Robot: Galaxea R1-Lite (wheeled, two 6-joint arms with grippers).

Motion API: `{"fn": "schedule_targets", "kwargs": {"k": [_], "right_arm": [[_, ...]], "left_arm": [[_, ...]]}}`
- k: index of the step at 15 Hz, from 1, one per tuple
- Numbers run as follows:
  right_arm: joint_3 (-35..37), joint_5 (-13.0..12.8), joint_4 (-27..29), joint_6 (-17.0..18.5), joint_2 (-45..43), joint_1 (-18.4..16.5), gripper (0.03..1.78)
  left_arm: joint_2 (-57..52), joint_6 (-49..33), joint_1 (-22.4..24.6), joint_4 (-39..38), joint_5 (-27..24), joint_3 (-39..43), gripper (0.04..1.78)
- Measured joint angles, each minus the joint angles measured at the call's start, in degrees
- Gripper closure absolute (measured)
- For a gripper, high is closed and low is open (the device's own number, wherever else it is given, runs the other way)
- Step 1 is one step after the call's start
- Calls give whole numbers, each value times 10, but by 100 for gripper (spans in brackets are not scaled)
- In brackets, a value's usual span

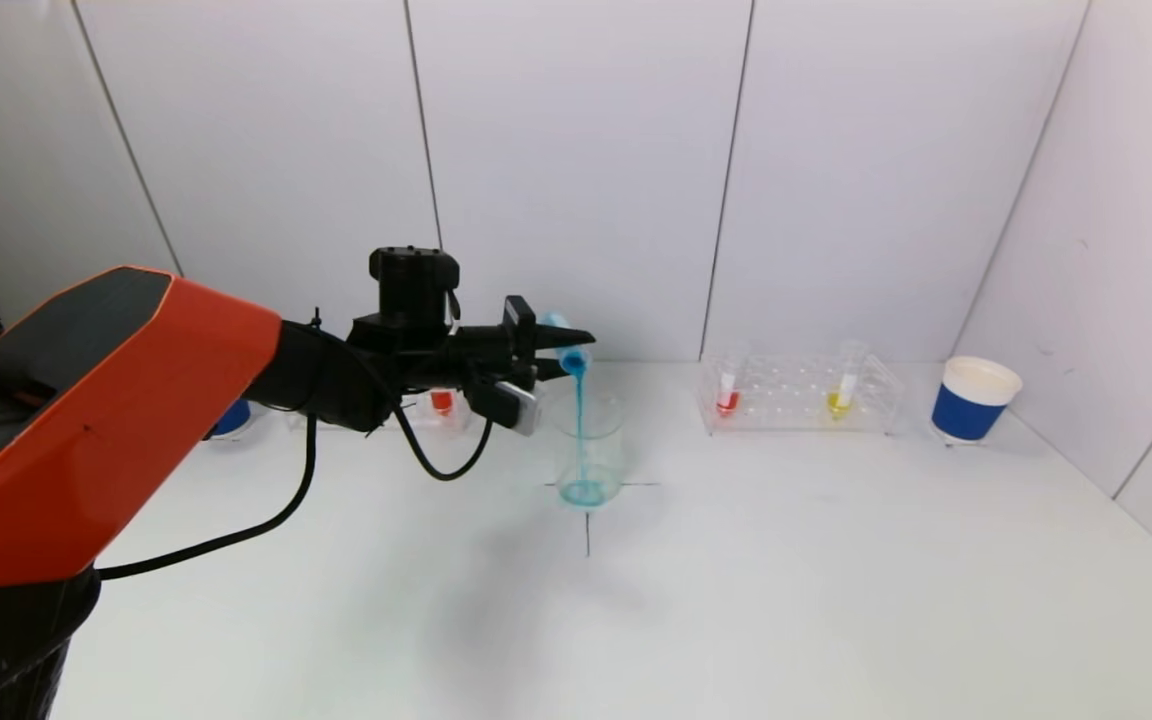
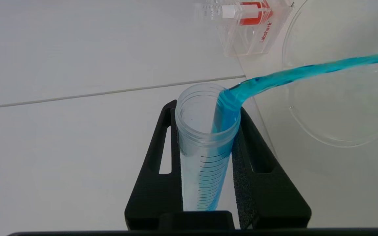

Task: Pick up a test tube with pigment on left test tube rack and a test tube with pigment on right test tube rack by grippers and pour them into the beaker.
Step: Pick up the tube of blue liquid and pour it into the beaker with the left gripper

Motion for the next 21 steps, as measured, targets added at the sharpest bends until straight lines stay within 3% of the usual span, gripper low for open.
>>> {"fn": "schedule_targets", "kwargs": {"k": [21], "right_arm": [[0, 0, 0, 0, 0, 0, 4]], "left_arm": [[35, 98, -2, -90, 5, -27, 137]]}}
